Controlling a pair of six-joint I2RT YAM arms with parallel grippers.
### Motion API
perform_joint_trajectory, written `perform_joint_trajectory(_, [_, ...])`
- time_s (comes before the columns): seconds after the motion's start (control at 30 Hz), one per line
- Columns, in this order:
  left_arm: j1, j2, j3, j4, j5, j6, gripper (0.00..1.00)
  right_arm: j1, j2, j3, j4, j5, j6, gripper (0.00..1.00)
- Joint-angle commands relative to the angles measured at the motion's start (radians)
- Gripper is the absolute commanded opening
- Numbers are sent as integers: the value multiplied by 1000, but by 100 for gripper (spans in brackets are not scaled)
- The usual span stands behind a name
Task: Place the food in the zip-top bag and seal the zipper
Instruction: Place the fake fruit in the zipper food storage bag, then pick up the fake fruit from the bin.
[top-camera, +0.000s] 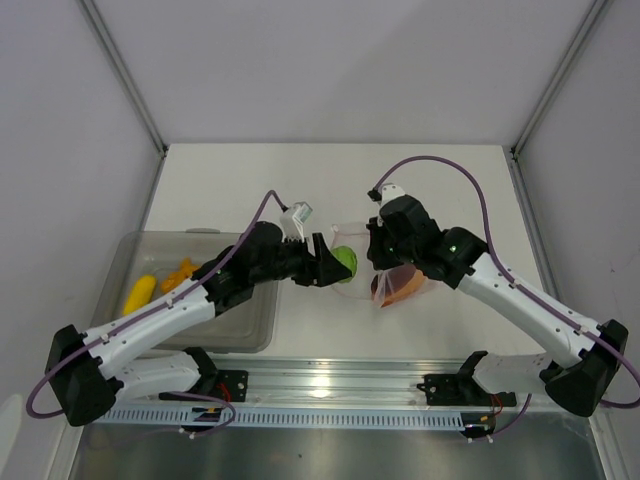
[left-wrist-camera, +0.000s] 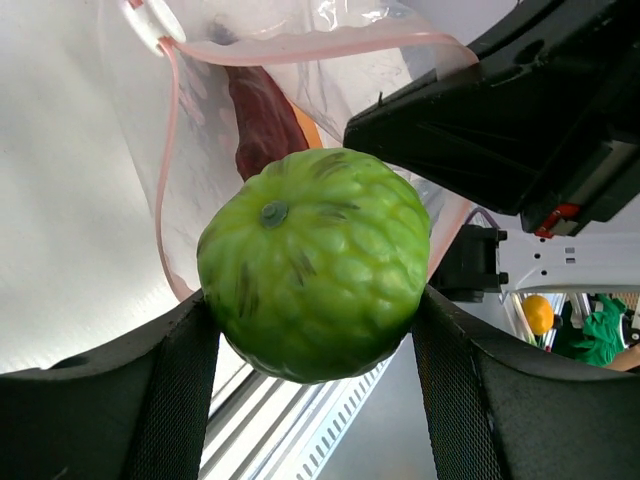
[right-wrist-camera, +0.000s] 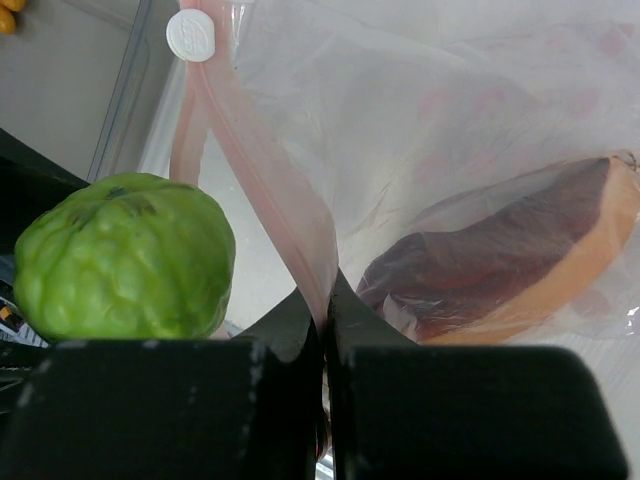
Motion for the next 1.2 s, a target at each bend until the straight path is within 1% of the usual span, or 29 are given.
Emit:
perform_joint_trajectory(0.0, [-8,23,64,24,-20,-3,17,-9,-31,10,25,-12,5,0])
perform_joint_trajectory(0.1, [-9,50,74,27,-9,-3,24,-11,-30,9,25,-18,7,0])
perform_joint_trajectory(0.13, [-11,56,74,27,-9,-3,31,-11,-30,9,25,-21,5,0])
perform_joint_trajectory(0.17, [-11,60,77,29,-11,-3,53,-11,-31,9,25,-21,7,0])
perform_joint_trajectory(0.2, [-11,66,79,16,-20,-5,67,-12,-31,9,25,-22,5,0])
perform_joint_trajectory(0.23, [-12,68,91,9,-22,-5,93,-12,-31,10,25,-21,5,0])
perform_joint_trajectory(0.27, [-12,71,96,1,-23,0,99,-12,-34,9,25,-22,5,0])
perform_joint_trajectory(0.57, [-12,8,85,-16,-52,25,100,-12,-36,7,23,-23,5,0])
perform_joint_trajectory(0.73, [-12,-53,68,-24,-75,32,99,-14,-37,3,23,-21,7,0])
perform_joint_trajectory(0.93, [-11,-137,51,-80,-130,44,99,-14,-40,-2,23,-21,7,0])
perform_joint_trajectory(1.07, [-3,-199,50,-163,-216,54,99,-15,-45,-13,28,-13,5,0])
perform_joint_trajectory(1.17, [31,-249,41,-231,-235,49,99,-15,-48,-23,28,-9,1,0])
